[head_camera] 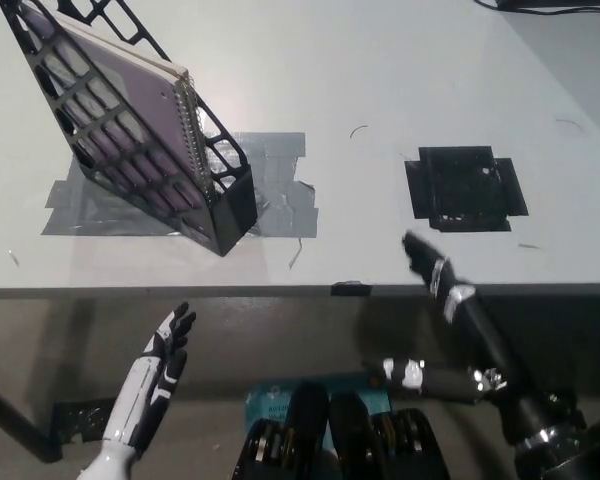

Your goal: A shelf with a book inside it is placed on the center of the desk infront of the robot. The robot uses its right hand to grab the book, take it out and hand it to a person.

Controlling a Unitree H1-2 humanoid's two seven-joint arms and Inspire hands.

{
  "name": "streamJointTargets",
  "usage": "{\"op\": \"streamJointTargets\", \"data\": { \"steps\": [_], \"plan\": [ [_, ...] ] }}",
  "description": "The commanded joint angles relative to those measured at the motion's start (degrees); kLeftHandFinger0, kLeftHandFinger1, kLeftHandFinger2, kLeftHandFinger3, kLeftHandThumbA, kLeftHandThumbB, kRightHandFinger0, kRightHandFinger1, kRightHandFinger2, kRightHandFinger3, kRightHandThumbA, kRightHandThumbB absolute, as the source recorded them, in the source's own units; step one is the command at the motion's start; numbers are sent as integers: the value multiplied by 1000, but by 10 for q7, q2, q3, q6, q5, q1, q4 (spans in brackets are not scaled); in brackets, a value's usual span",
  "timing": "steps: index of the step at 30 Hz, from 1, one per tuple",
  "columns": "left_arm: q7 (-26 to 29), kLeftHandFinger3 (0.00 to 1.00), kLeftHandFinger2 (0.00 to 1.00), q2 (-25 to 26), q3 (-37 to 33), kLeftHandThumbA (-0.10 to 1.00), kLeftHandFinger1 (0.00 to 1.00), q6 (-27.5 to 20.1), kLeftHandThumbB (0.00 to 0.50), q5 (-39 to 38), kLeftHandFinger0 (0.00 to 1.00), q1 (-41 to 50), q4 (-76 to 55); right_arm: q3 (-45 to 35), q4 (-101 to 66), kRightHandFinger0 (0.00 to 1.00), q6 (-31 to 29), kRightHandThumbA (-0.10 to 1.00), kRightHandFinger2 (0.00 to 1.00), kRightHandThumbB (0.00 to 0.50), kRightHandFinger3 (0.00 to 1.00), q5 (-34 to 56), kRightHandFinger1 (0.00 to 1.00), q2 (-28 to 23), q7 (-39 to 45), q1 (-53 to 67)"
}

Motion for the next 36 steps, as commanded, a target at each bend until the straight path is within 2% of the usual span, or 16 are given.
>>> {"op": "streamJointTargets", "data": {
  "steps": [1,3,5,8,9,14,15,19,20,24,27,33,36],
  "plan": [
    [4,1000,1000,0,-6,1000,1000,-38,297,11,1000,11,-2,-5,-30,1000,9,1000,1000,336,1000,14,1000,23,-8,-59],
    [1,1000,1000,-1,-9,1000,1000,-33,303,11,1000,15,-5,5,-21,1000,27,996,1000,337,1000,1,1000,30,-3,-88],
    [-2,1000,1000,-4,-10,1000,1000,-26,333,2,1000,18,-4,16,-1,1000,38,994,1000,349,1000,-11,1000,38,0,-117],
    [-1,1000,1000,-4,-12,1000,1000,-27,323,5,1000,22,-6,36,41,1000,43,1000,1000,327,1000,-31,1000,55,0,-158],
    [0,1000,1000,-3,-13,1000,1000,-28,322,7,1000,23,-7,45,59,1000,48,1000,1000,343,1000,-41,1000,64,-3,-175],
    [0,1000,1000,-2,-15,1000,1000,-26,315,8,1000,24,-11,60,127,1000,47,1000,1000,335,1000,-53,1000,92,-11,-224],
    [-3,1000,1000,-2,-14,1000,1000,-23,316,2,1000,24,-11,64,153,1000,42,1000,1000,306,1000,-52,1000,98,-9,-240],
    [-1,1000,1000,-3,-13,1000,1000,-19,303,5,1000,21,-12,64,249,1000,35,1000,1000,293,1000,-56,1000,128,-17,-299],
    [1,1000,1000,-2,-14,1000,1000,-25,290,8,1000,20,-11,61,272,1000,36,1000,1000,313,1000,-54,1000,136,-19,-312],
    [4,1000,1000,-1,-16,1000,1000,-35,264,19,1000,17,-10,45,339,1000,25,1000,1000,314,1000,-36,1000,158,-23,-355],
    [3,1000,1000,1,-19,1000,1000,-43,244,24,1000,12,-10,22,379,1000,15,1000,1000,347,1000,-14,1000,174,-26,-383],
    [0,1000,1000,6,-19,1000,1000,-44,263,28,1000,3,-10,-4,394,1000,1,1000,1000,346,1000,-3,1000,187,-29,-403],
    [-1,1000,1000,8,-20,1000,1000,-47,244,33,1000,-1,-11,-17,400,1000,-13,1000,1000,382,1000,5,1000,191,-33,-406]
  ]
}}
